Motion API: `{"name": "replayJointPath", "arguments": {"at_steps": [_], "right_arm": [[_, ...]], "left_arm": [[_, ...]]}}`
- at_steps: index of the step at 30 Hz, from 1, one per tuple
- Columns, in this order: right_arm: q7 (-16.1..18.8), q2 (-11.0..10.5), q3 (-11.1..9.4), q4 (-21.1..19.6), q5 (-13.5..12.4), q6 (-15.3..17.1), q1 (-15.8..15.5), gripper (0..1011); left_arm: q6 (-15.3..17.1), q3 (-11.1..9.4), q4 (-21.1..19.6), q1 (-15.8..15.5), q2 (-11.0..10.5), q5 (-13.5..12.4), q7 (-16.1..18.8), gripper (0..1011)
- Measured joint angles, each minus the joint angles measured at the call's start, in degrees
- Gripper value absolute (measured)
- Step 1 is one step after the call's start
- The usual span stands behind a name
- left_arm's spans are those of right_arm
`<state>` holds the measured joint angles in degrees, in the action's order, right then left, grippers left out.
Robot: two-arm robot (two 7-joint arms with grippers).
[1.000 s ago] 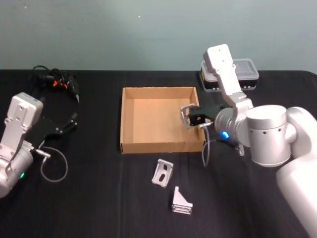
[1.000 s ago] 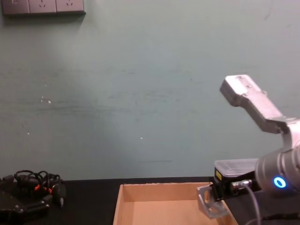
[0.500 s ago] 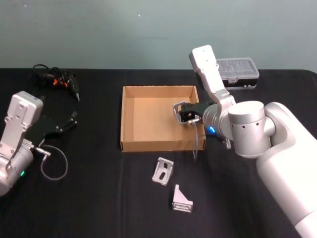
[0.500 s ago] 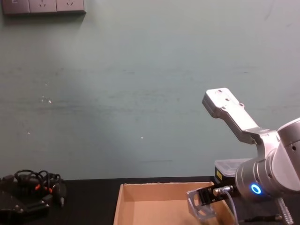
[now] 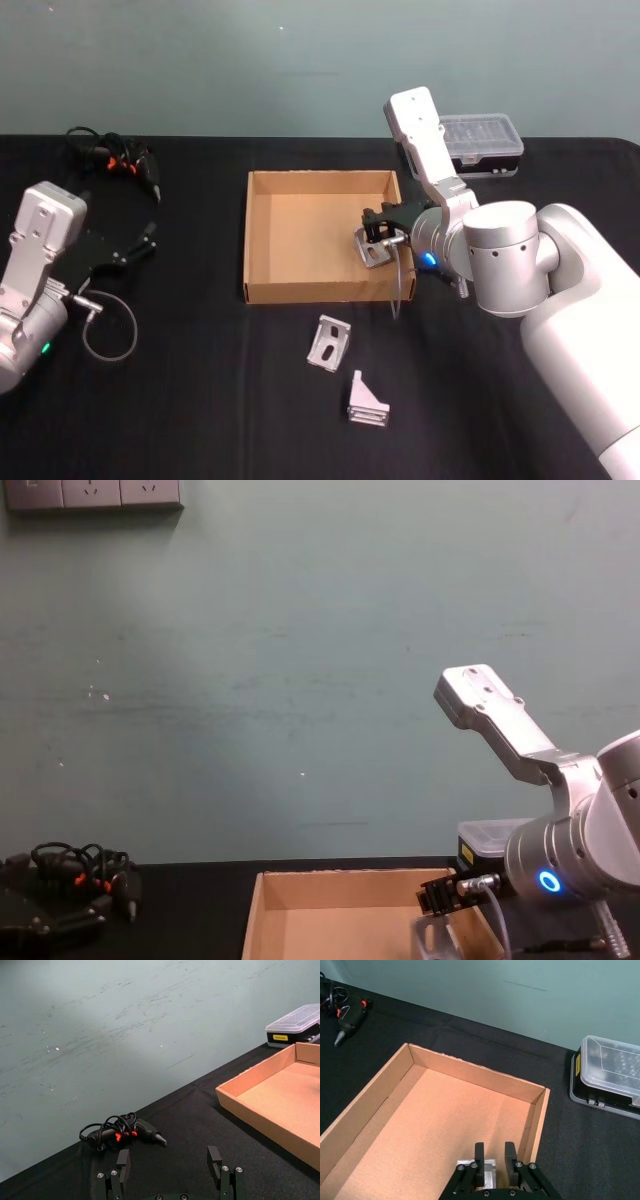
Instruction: Use one hand to pick up the angle iron from the table and place it into the box.
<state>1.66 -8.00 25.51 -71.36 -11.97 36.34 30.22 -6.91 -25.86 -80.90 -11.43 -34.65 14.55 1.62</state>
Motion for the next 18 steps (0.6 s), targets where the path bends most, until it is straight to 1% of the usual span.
{"name": "replayJointPath", "arguments": {"at_steps": [1,3,9,10,12,13,14,15,17,18], "right_arm": [[-0.01,-0.02,-0.01,-0.05,-0.03,0.03,-0.02,261],[-0.02,-0.03,-0.02,-0.09,-0.06,0.06,-0.05,342],[-0.04,-0.06,-0.06,-0.23,-0.10,0.14,-0.09,526],[-0.04,-0.06,-0.06,-0.23,-0.11,0.15,-0.10,543],[-0.05,-0.07,-0.07,-0.27,-0.12,0.17,-0.11,628],[-0.05,-0.08,-0.07,-0.28,-0.12,0.17,-0.12,650],[-0.06,-0.08,-0.07,-0.30,-0.13,0.19,-0.13,707],[-0.06,-0.08,-0.07,-0.30,-0.13,0.19,-0.13,707],[-0.02,-0.23,-0.25,-1.06,-0.09,0.22,-0.49,765],[0.20,-0.55,-0.55,-2.48,0.01,0.27,-1.15,820]], "left_arm": [[0.00,0.00,0.00,0.00,0.00,0.00,0.00,1011],[0.00,0.00,0.00,0.00,0.00,0.00,0.00,1011],[0.00,0.00,0.00,0.00,0.00,0.00,0.00,1011],[0.00,0.00,0.00,0.00,0.00,0.00,0.00,1011],[0.00,0.00,0.00,0.00,0.00,0.00,0.00,1011],[0.00,0.00,0.00,0.00,0.00,0.00,0.00,1011],[0.00,0.00,0.00,0.00,0.00,0.00,0.00,1011],[0.00,0.00,0.00,0.00,0.00,0.00,0.00,1011],[0.00,0.00,0.00,0.00,0.00,0.00,0.00,1011],[0.00,0.00,0.00,0.00,0.00,0.00,0.00,1011]]}}
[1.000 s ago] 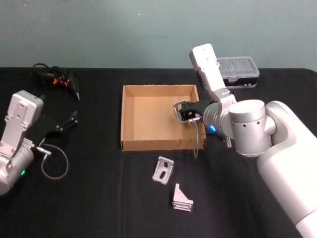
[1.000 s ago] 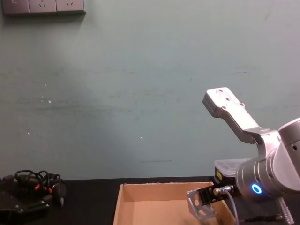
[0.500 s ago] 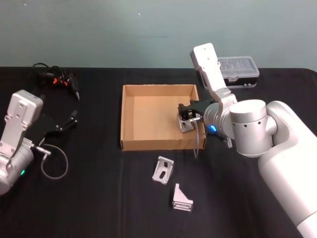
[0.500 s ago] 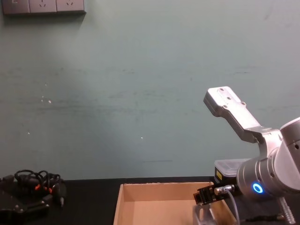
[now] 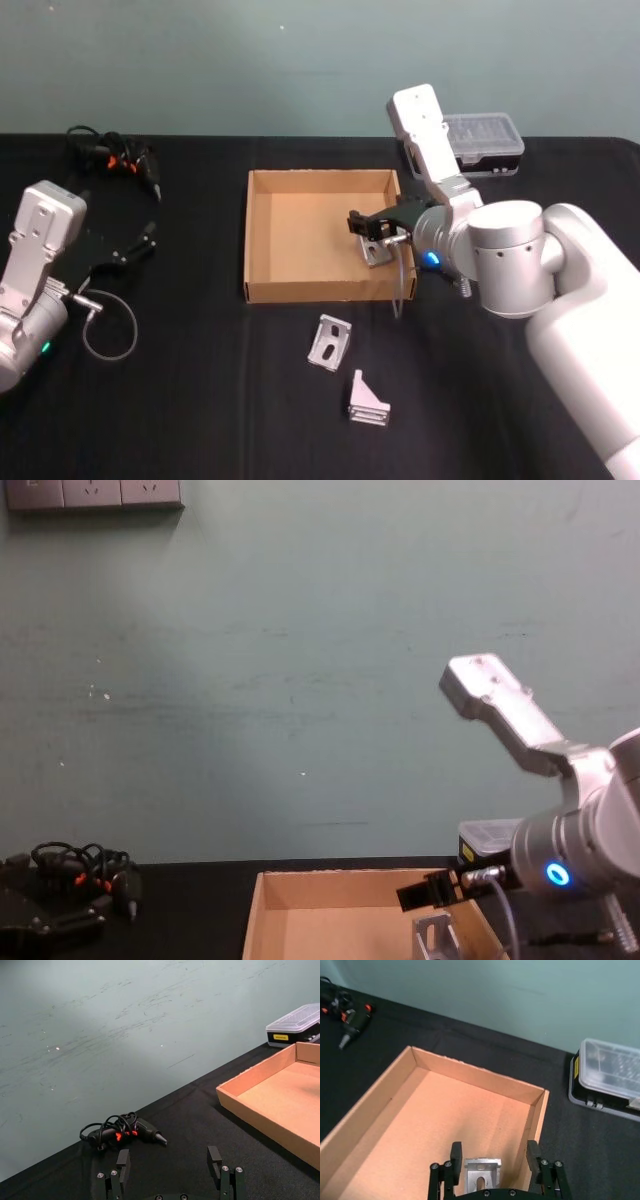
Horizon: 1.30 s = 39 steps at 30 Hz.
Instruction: Use one hand to pick up the angle iron from the table and place it into the box.
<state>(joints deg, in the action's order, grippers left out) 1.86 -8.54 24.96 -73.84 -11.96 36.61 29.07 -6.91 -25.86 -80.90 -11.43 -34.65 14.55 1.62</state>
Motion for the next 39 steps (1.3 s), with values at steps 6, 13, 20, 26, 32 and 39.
{"name": "replayJointPath", "arguments": {"at_steps": [6,13,20,26,32,39], "right_arm": [[1.40,-1.80,-1.18,-7.78,-0.04,1.22,-3.47,964],[4.20,-5.45,-3.32,-20.21,-1.14,4.13,-10.20,1004],[7.52,-10.91,-5.73,-33.00,-2.30,7.03,-18.88,1004],[10.04,-16.00,-8.42,-42.22,-2.93,8.32,-26.87,1004],[14.93,-22.64,-9.04,-48.75,-2.50,5.86,-35.10,1004],[19.24,-25.63,-6.62,-48.94,-1.51,3.94,-37.26,1004]], "left_arm": [[0.00,0.00,0.00,0.00,0.00,0.00,0.00,1012],[0.00,0.00,0.00,0.00,0.00,0.00,0.00,1011],[0.00,0.00,0.00,0.00,0.00,0.00,0.00,1011],[0.00,0.00,0.00,0.00,0.00,0.00,0.00,1011],[0.00,0.00,0.00,0.00,0.00,0.00,0.00,1012],[0.00,0.00,0.00,0.00,0.00,0.00,0.00,1011]]}}
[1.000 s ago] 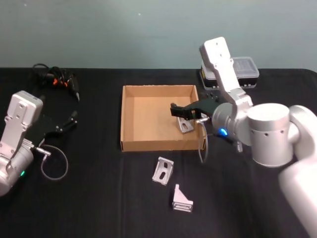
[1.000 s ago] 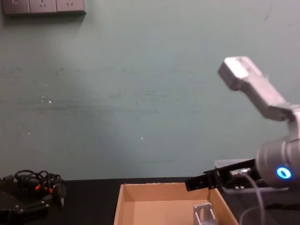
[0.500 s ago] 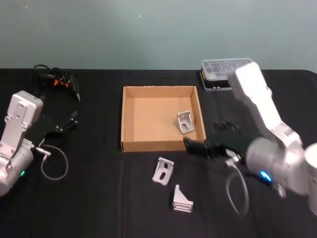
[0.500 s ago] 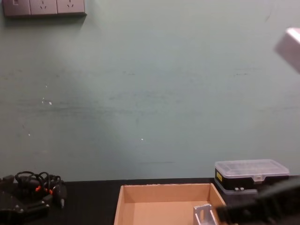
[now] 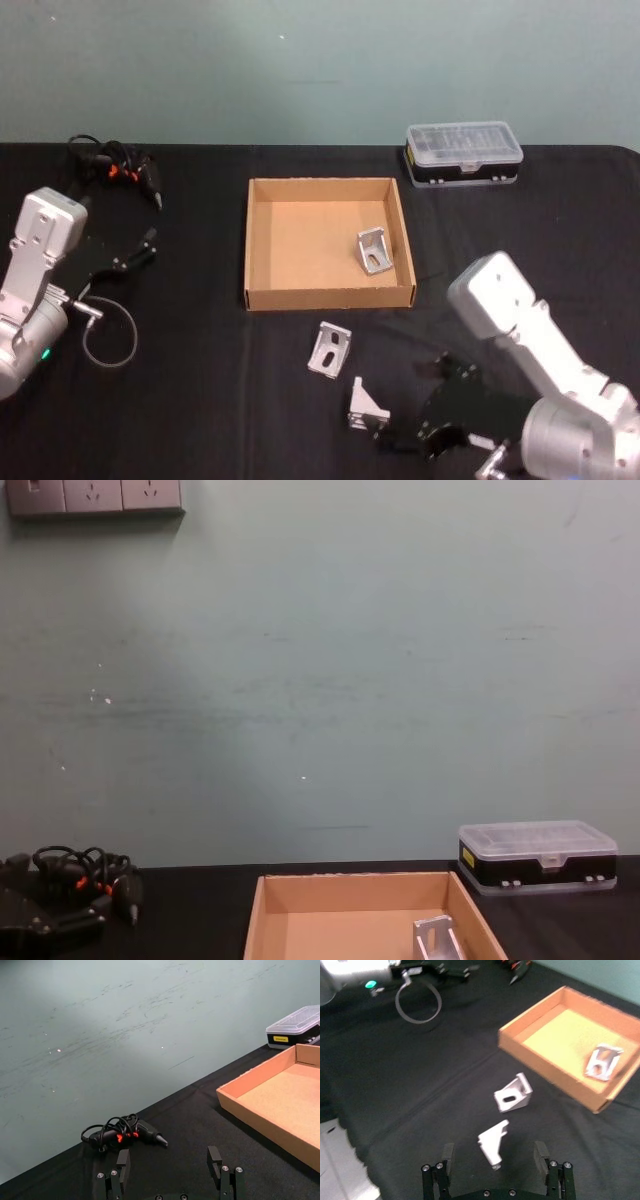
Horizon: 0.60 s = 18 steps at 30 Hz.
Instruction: Use one hand to pick up the angle iron from the table and place it into the box.
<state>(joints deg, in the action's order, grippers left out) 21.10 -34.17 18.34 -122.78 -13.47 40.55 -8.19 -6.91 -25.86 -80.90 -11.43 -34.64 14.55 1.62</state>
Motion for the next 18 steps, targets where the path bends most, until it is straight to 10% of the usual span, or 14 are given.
{"name": "replayJointPath", "arguments": {"at_steps": [18], "right_arm": [[1.21,4.02,5.43,6.25,3.92,1.79,4.93,1004]], "left_arm": [[0.00,0.00,0.00,0.00,0.00,0.00,0.00,1011]]}}
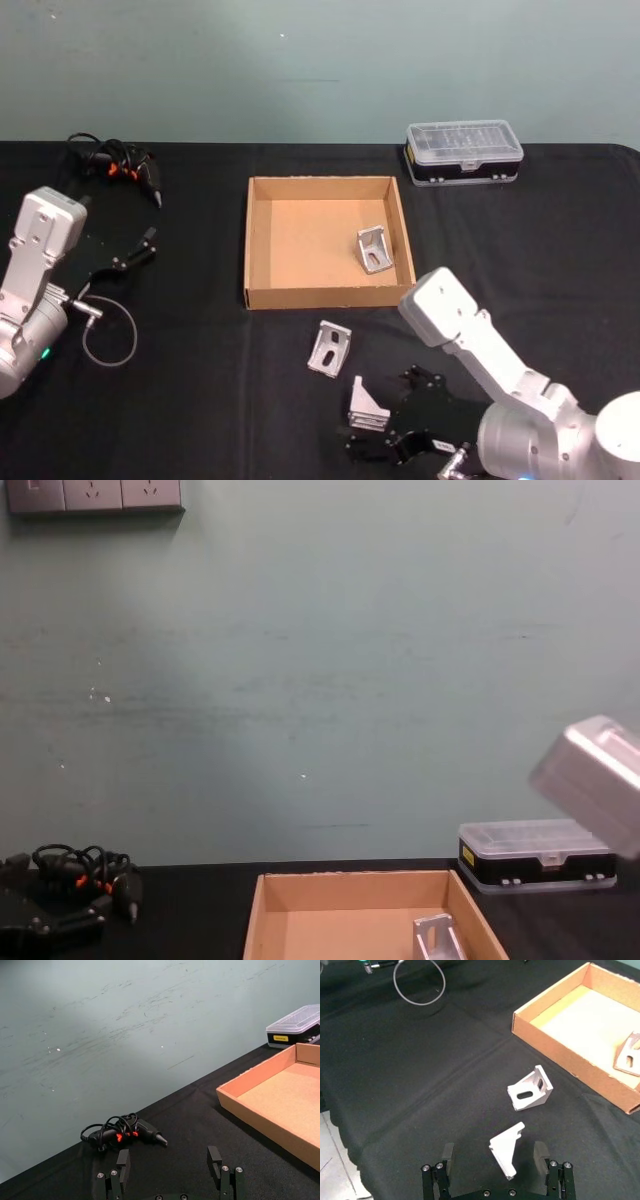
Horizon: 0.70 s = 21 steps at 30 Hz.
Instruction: Use one hand to pick up the angle iron from the table and place it into the box.
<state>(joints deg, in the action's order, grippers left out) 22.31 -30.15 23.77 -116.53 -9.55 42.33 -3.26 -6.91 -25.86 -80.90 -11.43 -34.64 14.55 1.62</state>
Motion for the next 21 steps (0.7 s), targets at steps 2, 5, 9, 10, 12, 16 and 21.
{"name": "replayJointPath", "arguments": {"at_steps": [2,5,9,10,12,16,21], "right_arm": [[0.12,0.63,0.35,0.61,0.49,0.24,0.47,1004],[0.10,1.49,0.70,1.24,1.12,1.08,1.01,1004],[0.00,2.21,1.28,1.93,2.13,2.53,1.66,1004],[0.00,2.47,1.46,2.26,2.47,2.88,1.87,1004],[0.00,2.75,1.61,2.58,2.79,3.18,2.10,1004],[0.12,3.36,1.80,3.26,3.37,3.75,2.52,1004],[0.39,4.16,1.82,4.27,4.11,4.23,2.97,1004]], "left_arm": [[0.00,0.00,0.00,0.00,0.00,0.00,0.00,1011],[0.00,0.00,0.00,0.00,0.00,0.00,0.00,1011],[0.00,0.00,0.00,0.00,0.00,0.00,0.00,1011],[0.00,0.00,0.00,0.00,0.00,0.00,0.00,1011],[0.00,0.00,0.00,0.00,0.00,0.00,0.00,1011],[0.00,0.00,0.00,0.00,0.00,0.00,0.00,1011],[0.00,0.00,0.00,0.00,0.00,0.00,0.00,1012]]}}
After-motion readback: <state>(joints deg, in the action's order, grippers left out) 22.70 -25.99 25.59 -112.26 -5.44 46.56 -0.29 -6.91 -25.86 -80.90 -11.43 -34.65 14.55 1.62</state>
